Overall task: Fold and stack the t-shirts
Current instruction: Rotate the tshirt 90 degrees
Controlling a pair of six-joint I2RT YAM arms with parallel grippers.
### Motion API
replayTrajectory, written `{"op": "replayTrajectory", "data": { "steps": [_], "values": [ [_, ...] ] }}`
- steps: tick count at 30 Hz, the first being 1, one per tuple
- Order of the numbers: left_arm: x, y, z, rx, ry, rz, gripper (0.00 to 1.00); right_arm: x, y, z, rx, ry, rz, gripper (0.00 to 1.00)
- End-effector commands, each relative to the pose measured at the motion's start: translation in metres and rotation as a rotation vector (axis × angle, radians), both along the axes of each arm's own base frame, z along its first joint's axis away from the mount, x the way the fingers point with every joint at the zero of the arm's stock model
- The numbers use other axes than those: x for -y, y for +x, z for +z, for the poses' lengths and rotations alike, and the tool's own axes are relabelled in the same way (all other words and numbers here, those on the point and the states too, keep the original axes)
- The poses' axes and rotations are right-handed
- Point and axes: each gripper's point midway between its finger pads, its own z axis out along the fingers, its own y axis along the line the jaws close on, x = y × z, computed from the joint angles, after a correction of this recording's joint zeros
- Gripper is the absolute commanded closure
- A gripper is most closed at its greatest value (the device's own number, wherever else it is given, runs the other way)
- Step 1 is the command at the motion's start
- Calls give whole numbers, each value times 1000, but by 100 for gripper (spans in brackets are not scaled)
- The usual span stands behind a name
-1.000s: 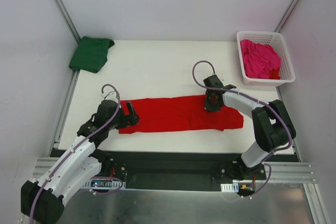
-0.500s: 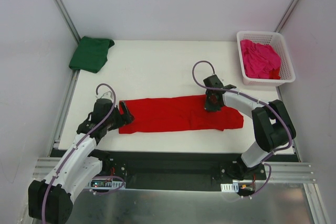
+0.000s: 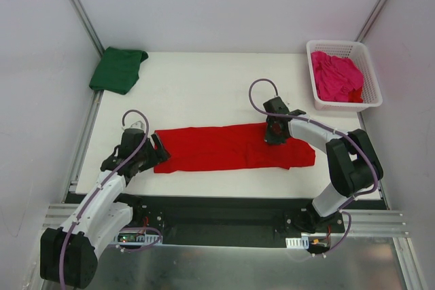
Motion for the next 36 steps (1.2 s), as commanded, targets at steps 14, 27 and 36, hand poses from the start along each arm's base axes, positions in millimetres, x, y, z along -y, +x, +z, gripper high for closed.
{"op": "replayTrajectory", "data": {
  "steps": [14, 27, 36],
  "values": [
    [-22, -1, -13, -57, 70, 134, 45, -3, 1, 5, 10, 6, 18, 98],
    [-29, 13, -11, -37, 102, 168, 46, -2, 0, 2, 5, 2, 21, 98],
    [-27, 29, -4, -6, 102, 162, 49, -2, -1, -1, -5, 2, 19, 98]
  ]
}}
